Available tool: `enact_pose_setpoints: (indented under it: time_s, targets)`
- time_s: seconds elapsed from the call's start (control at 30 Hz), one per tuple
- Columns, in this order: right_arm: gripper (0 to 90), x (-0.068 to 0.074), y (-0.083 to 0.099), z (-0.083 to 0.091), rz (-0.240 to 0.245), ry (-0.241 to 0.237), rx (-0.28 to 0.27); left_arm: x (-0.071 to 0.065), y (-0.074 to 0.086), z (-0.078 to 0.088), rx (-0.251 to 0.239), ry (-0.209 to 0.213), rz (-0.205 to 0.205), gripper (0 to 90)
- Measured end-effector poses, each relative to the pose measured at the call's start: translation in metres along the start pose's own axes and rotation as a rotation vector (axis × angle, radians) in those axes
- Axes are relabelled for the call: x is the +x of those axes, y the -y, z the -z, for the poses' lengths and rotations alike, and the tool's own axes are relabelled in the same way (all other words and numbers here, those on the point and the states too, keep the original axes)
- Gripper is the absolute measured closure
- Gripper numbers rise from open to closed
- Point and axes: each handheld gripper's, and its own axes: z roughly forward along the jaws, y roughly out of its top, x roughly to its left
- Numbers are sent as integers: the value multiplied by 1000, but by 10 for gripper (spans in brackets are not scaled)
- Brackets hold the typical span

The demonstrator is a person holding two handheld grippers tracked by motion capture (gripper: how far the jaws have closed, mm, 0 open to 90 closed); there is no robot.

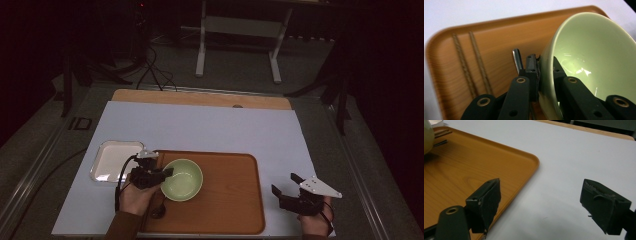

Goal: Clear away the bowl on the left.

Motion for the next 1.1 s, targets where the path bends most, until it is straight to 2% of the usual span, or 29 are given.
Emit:
enact_pose_setpoints:
  time_s: [0.23,0.27,0.4,0.53,0.6,0.67,0.9,1.0,1.03,1.1]
  targets:
    - [168,0,0,0,1,0,0,-6,3,-10,40,5,-12,824]
    - [168,0,0,0,1,0,-1,-7,5,-13,56,-7,-23,824]
    - [168,-1,0,0,0,0,-3,-6,5,-13,65,-4,-16,826]
    - [168,0,0,0,1,-1,0,-5,6,-15,77,-21,-18,831]
    - [168,0,0,0,1,-1,-1,-5,8,-16,72,-32,-27,830]
    - [168,0,0,0,1,0,-2,-4,9,-16,59,-26,-31,820]
    - [168,0,0,0,1,1,0,0,9,-13,14,-34,-26,618]
    - [168,0,0,0,1,1,0,0,9,-11,-10,-37,-36,584]
    - [168,0,0,1,1,2,0,1,9,-9,-25,-44,-36,540]
    - [168,0,0,0,1,2,0,2,9,-7,-42,-46,-38,509]
